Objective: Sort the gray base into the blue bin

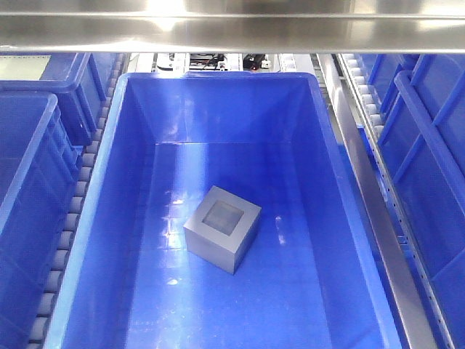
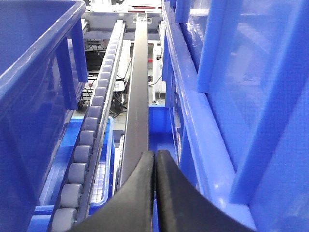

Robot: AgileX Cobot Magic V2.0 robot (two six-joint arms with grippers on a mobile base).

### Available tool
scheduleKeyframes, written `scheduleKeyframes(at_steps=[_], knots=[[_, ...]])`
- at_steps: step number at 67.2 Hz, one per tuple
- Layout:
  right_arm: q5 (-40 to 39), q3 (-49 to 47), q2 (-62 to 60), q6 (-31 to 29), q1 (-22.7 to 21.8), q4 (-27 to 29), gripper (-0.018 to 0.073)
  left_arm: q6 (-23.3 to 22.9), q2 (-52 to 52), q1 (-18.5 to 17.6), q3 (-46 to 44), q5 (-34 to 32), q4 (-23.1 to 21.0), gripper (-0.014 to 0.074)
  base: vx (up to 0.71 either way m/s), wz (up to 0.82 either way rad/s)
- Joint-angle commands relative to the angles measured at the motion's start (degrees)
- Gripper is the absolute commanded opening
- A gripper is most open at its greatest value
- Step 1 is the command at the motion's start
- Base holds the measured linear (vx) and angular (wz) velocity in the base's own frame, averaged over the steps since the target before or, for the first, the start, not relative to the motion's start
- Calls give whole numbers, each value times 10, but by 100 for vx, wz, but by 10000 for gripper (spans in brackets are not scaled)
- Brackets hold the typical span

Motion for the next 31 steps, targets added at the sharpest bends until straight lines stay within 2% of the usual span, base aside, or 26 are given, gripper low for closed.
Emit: scheduleKeyframes(at_steps=[1, 31], knots=[[-45, 3, -4, -4, -4, -5, -5, -4, -9, 1, -7, -42, -5, -7, 0, 0], [-46, 3, -4, -4, -4, -5, -5, -4, -9, 1, -7, -42, -5, -7, 0, 0]])
